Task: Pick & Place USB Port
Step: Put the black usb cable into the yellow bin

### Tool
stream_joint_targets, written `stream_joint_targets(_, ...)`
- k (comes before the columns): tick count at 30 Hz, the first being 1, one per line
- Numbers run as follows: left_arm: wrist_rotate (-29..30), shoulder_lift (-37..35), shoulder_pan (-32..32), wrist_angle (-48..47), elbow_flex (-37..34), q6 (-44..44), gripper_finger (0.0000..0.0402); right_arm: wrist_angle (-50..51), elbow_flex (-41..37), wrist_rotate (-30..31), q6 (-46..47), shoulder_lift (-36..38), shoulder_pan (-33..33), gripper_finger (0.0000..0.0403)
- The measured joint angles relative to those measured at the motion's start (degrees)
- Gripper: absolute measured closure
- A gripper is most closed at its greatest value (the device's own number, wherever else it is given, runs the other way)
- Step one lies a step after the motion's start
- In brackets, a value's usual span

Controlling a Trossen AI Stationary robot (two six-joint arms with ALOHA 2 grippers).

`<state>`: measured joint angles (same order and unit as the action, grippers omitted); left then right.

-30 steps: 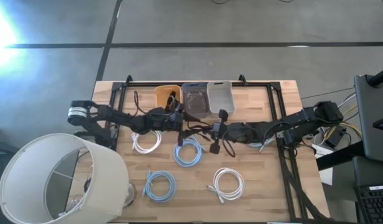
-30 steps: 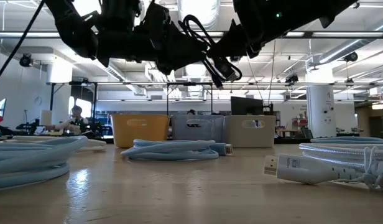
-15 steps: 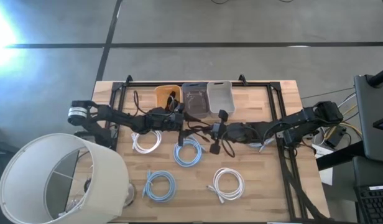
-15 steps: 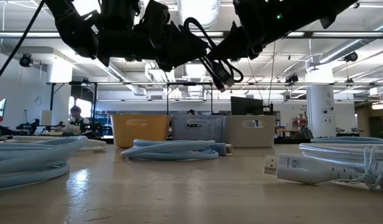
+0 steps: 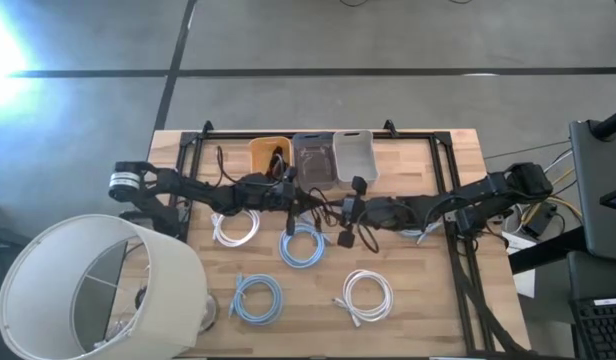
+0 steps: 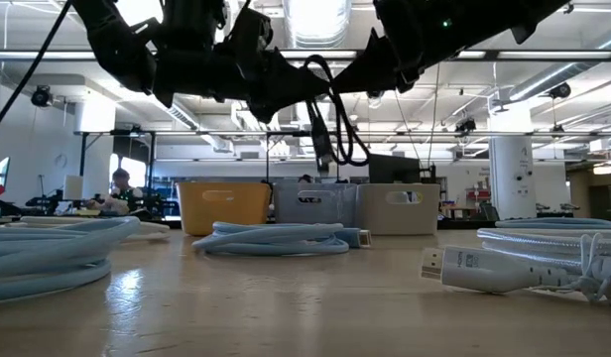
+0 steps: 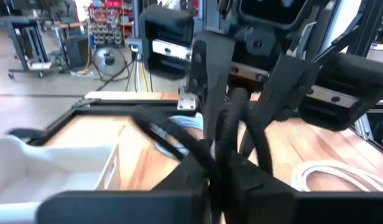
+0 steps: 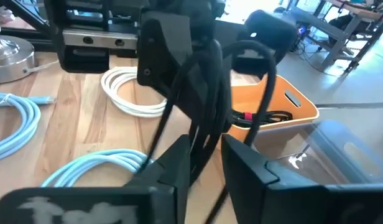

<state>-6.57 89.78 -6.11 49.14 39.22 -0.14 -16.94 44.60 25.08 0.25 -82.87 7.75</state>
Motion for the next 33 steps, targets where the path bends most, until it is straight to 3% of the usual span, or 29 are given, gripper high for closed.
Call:
stream_joint_targets(10,1.1,-0.2,0.0,-3.4,0.0,-6.9,0.0384,0.5,0.1,0.4,-0.2,3.9,0.0,0.0285)
stream_joint_targets(13,4.3,-2.1,-0.1,-6.6,0.0,-7.7,0.0389,1.7,0.2,0.4,-0.1,6.8,0.0,0.0288)
stream_joint_targets(21,23.2,-15.4,-0.4,-30.0,1.4,-10.5,0.0385,10.4,0.2,0.5,5.4,13.2,0.0,0.0303)
stream_joint_targets(27,27.9,-23.7,-2.9,-52.0,7.3,-13.4,0.0389,12.3,0.2,0.5,5.6,12.8,0.0,0.0314)
stream_joint_targets(33,29.0,-25.0,-9.4,-64.3,12.4,-16.5,0.0386,13.1,0.2,0.4,5.6,11.4,0.0,0.0323)
